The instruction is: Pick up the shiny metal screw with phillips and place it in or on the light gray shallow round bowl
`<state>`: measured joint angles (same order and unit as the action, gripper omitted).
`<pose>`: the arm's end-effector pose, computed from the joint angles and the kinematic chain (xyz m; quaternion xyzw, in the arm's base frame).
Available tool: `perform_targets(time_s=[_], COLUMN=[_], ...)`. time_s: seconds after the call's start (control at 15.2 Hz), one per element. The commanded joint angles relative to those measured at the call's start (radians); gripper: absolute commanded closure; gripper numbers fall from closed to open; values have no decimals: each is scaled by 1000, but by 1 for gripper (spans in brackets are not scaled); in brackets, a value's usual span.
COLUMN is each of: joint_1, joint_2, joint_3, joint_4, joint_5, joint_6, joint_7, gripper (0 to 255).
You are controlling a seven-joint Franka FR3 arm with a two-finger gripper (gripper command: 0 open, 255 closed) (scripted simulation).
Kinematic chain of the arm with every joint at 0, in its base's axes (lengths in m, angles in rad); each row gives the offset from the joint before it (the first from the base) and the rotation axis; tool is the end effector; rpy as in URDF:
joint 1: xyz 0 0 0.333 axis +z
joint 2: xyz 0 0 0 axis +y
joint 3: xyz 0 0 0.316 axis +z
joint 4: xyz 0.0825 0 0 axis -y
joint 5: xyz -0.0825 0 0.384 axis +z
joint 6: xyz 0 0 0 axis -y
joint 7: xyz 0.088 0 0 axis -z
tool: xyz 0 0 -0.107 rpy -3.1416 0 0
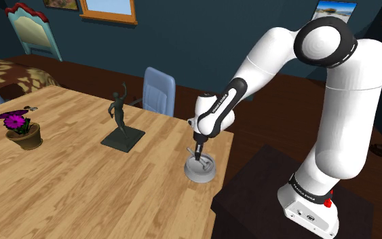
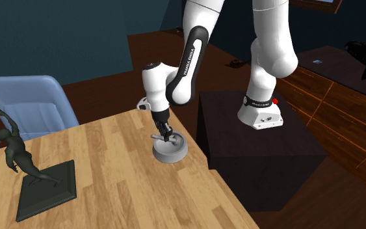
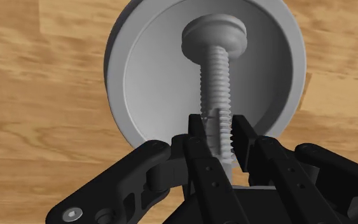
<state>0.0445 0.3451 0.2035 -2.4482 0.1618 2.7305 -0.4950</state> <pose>0.4604 0.1167 0.1603 -0.9554 -0.2866 0.0220 0.0677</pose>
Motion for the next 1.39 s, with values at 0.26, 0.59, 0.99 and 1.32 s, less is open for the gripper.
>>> perform_targets(time_s=[0.26,0.59,0.99,1.32], joint_1=[2,3,-9,-18], joint_2=[28,28,-44,-106], joint_3=[-3,-3,2,5], joint_4=[5,5,-3,-5], joint_5=[-3,-3,3,9], joint_6=[23,23,-41,-101], joint_7=[-1,0,-5,-9], gripper=[255,0,0,0])
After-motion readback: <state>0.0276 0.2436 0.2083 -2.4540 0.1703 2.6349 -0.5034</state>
